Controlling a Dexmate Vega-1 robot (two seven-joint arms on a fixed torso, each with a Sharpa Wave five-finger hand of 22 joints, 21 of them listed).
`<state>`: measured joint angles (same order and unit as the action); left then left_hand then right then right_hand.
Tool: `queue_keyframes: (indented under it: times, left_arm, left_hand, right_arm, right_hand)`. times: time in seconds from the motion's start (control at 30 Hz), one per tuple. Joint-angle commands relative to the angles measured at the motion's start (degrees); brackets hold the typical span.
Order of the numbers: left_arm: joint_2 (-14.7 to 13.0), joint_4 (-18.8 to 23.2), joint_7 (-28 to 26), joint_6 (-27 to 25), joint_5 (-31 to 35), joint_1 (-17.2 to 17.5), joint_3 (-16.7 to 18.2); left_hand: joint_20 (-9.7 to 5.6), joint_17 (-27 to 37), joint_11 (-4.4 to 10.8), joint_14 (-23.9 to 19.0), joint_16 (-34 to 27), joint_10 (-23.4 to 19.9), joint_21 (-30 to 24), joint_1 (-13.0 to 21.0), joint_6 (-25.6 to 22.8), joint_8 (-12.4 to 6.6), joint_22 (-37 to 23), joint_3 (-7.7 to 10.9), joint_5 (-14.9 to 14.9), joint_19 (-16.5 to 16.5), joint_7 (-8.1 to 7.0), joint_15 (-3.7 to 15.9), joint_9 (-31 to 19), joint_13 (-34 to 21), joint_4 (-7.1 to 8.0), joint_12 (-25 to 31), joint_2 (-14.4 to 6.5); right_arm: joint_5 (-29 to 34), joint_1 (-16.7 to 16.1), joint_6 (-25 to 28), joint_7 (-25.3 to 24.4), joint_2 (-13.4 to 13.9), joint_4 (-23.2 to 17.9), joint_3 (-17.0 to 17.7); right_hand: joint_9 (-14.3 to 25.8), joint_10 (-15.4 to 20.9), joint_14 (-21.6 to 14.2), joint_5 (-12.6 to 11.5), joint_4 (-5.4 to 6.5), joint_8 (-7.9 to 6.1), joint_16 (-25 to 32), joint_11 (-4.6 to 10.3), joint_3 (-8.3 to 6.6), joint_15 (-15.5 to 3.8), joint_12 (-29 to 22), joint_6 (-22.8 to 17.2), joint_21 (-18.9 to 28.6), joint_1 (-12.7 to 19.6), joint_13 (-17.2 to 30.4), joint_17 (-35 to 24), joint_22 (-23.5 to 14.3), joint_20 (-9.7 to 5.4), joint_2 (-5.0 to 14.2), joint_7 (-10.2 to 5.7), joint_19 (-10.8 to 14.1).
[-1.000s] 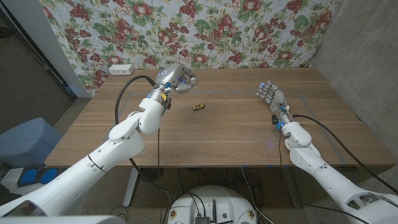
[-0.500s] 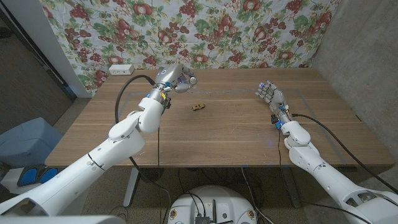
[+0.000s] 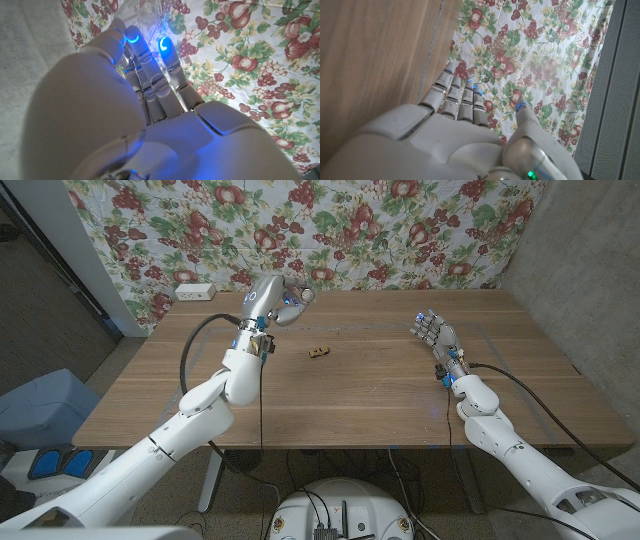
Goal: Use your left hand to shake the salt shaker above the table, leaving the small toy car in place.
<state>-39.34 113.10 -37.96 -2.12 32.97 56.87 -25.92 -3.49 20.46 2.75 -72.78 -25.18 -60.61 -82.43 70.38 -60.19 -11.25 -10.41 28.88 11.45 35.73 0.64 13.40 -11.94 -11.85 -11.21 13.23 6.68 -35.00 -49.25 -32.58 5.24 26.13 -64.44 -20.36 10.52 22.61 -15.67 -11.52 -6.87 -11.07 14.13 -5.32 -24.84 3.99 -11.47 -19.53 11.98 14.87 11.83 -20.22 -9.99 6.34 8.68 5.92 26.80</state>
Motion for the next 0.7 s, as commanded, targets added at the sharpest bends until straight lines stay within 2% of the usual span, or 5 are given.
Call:
queue_keyframes:
  times: [0.03, 0.23, 0.33, 0.5, 0.7]
  left_arm:
    - [1.5, -1.4, -4.4, 3.0, 1.1, 1.3, 0.9]
    - [1.1, 0.6, -0.9, -0.2, 1.3, 2.0, 1.1]
    - [0.7, 2.4, 2.6, -3.9, 1.8, 2.1, 1.0]
    - [-1.1, 6.4, 12.2, -11.9, 2.8, 1.4, 0.3]
    - [-3.0, 8.4, 19.2, -16.4, 3.0, -0.2, -0.8]
  left_hand:
    - [-6.73, 0.0, 0.63, 0.0, 0.4, -5.4, -0.4, 8.4, -3.7, -0.16, -0.1, 1.50, 0.3, -0.4, 3.18, 0.20, -1.3, -3.4, 0.99, 0.3, -9.1]
    - [-6.75, 0.0, 0.58, -0.2, 0.3, -5.4, -0.4, 8.4, -3.7, -0.16, 0.0, 1.56, 0.3, -0.5, 3.18, 0.20, -1.3, -3.5, 0.97, 0.3, -9.2]
    - [-6.77, 0.0, 0.58, -0.1, 0.4, -5.5, -0.4, 8.4, -3.8, -0.18, -0.1, 1.60, 0.3, -0.5, 3.16, 0.20, -1.3, -3.5, 0.95, 0.3, -9.2]
    - [-6.74, 0.0, 0.65, -0.1, 0.4, -5.4, -0.4, 8.4, -3.8, -0.19, -0.1, 1.63, 0.3, -0.5, 3.12, 0.21, -1.3, -3.5, 0.98, 0.3, -9.2]
    - [-6.75, 0.1, 0.56, -0.2, 0.4, -5.4, -0.5, 8.4, -3.8, -0.19, -0.1, 1.64, 0.3, -0.4, 3.23, 0.21, -1.3, -3.5, 0.97, 0.2, -9.2]
  right_arm:
    - [0.1, -0.7, 0.2, -0.4, 0.4, -1.2, 0.1]
    - [0.2, -1.0, 0.1, -0.6, 0.6, -1.6, 0.1]
    - [0.1, -1.1, 0.1, -0.5, 0.7, -1.7, 0.1]
    - [0.3, -1.0, 0.1, -0.5, 0.7, -1.6, 0.1]
    - [0.2, -0.7, -0.1, -0.3, 0.5, -1.3, 0.0]
  right_hand:
    - [0.2, 0.1, 0.0, 0.0, -0.25, -0.12, -0.1, -0.12, -0.10, 0.17, -0.3, -0.1, -0.2, -0.1, 0.2, -0.1, -0.3, -0.10, 0.01, -0.08, 0.3]
    - [0.2, 0.1, 0.0, 0.0, -0.27, -0.10, -0.1, -0.04, -0.11, 0.17, -0.4, -0.1, -0.2, -0.1, 0.2, 0.0, -0.3, -0.12, 0.02, -0.08, 0.3]
    - [0.2, 0.1, 0.0, 0.0, -0.27, -0.11, -0.1, -0.03, -0.12, 0.12, -0.4, -0.1, -0.2, -0.1, 0.2, 0.0, -0.3, -0.12, 0.02, -0.05, 0.3]
    - [0.2, 0.1, 0.0, 0.0, -0.27, -0.11, -0.1, 0.02, -0.13, 0.10, -0.3, -0.1, -0.2, -0.1, 0.2, 0.0, -0.3, -0.14, 0.03, -0.09, 0.3]
    - [0.2, 0.0, 0.1, 0.0, -0.28, -0.08, -0.1, -0.07, -0.15, 0.20, -0.3, 0.0, -0.2, -0.1, 0.2, 0.0, -0.3, -0.13, 0.04, -0.13, 0.2]
